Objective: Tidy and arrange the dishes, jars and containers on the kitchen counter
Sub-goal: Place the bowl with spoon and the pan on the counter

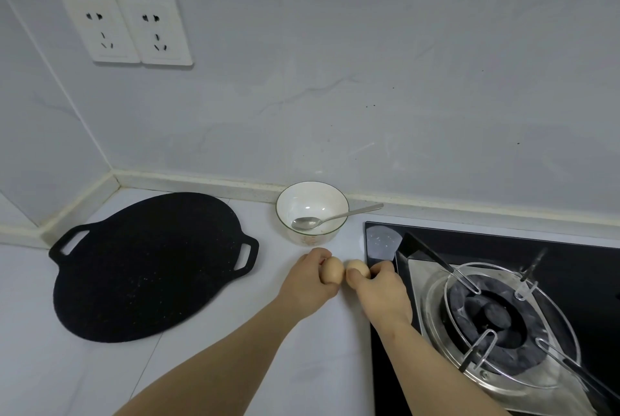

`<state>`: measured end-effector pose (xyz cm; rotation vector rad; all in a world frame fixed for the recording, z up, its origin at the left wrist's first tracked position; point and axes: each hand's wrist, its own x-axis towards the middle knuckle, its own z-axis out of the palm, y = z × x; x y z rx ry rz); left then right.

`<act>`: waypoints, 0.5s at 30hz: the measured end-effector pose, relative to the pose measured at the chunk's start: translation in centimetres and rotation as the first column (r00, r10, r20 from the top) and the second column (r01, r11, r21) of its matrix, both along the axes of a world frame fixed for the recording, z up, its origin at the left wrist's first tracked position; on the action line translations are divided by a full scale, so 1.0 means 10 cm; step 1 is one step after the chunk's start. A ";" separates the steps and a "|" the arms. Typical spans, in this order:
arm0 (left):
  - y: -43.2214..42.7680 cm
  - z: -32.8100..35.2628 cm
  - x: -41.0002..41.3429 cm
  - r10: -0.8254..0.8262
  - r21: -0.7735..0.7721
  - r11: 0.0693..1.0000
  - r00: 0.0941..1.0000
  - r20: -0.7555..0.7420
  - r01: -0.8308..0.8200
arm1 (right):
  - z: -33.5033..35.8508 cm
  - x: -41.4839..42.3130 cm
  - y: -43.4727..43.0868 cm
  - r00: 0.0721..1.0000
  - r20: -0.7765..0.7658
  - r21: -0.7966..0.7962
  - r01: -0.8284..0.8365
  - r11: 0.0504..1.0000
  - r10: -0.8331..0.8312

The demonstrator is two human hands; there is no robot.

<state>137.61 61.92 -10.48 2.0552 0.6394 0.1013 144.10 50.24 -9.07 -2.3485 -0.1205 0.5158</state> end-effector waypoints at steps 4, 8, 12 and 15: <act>-0.02 0.01 0.00 0.001 -0.001 1.000 1.000 -0.004 -0.001 | -0.01 0.00 -0.01 1.000 -0.001 0.012 0.009 1.000 -0.009; -0.02 0.02 -0.01 0.000 0.006 1.000 1.000 -0.010 0.000 | 0.00 -0.01 -0.01 1.000 -0.011 0.027 0.019 0.999 -0.018; -0.02 0.05 -0.02 -0.003 0.000 1.000 1.000 -0.027 0.003 | 0.00 -0.02 -0.02 0.999 -0.021 0.046 0.030 0.998 -0.029; -0.03 0.07 -0.06 0.000 -0.003 1.000 0.999 -0.047 -0.001 | 0.01 -0.05 -0.06 0.997 -0.055 0.107 0.066 0.992 -0.061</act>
